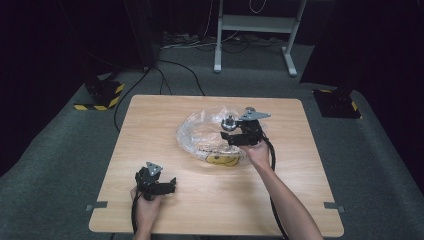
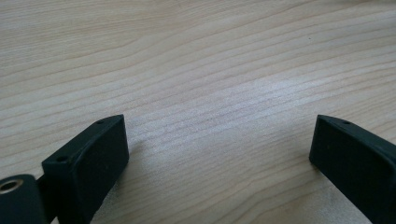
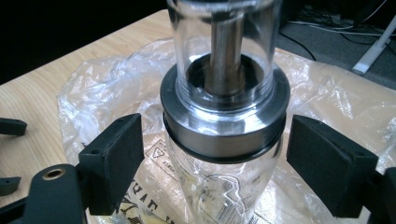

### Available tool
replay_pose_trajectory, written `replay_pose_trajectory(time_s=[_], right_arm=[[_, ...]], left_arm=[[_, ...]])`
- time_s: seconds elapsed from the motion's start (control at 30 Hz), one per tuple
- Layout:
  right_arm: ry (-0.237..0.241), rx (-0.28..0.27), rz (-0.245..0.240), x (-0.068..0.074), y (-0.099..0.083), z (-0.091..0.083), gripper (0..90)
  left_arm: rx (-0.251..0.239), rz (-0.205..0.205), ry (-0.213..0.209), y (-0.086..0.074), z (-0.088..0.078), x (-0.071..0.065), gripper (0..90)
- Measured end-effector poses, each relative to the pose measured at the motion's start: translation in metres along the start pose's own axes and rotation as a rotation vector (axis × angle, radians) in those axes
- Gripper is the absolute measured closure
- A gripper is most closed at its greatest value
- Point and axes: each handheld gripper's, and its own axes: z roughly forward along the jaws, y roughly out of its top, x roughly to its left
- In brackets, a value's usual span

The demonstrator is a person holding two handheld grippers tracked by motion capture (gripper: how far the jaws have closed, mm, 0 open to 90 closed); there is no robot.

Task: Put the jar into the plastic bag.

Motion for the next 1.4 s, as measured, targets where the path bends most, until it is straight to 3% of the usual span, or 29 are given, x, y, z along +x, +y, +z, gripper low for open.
replay_pose_trajectory(time_s=[1.4], right_arm=[[0.009,-0.118,0.044,-0.016,-0.012,-0.070,21.0]], left_arm=[[0.000,0.002,0.002,0.000,0.000,0.000,4.8]])
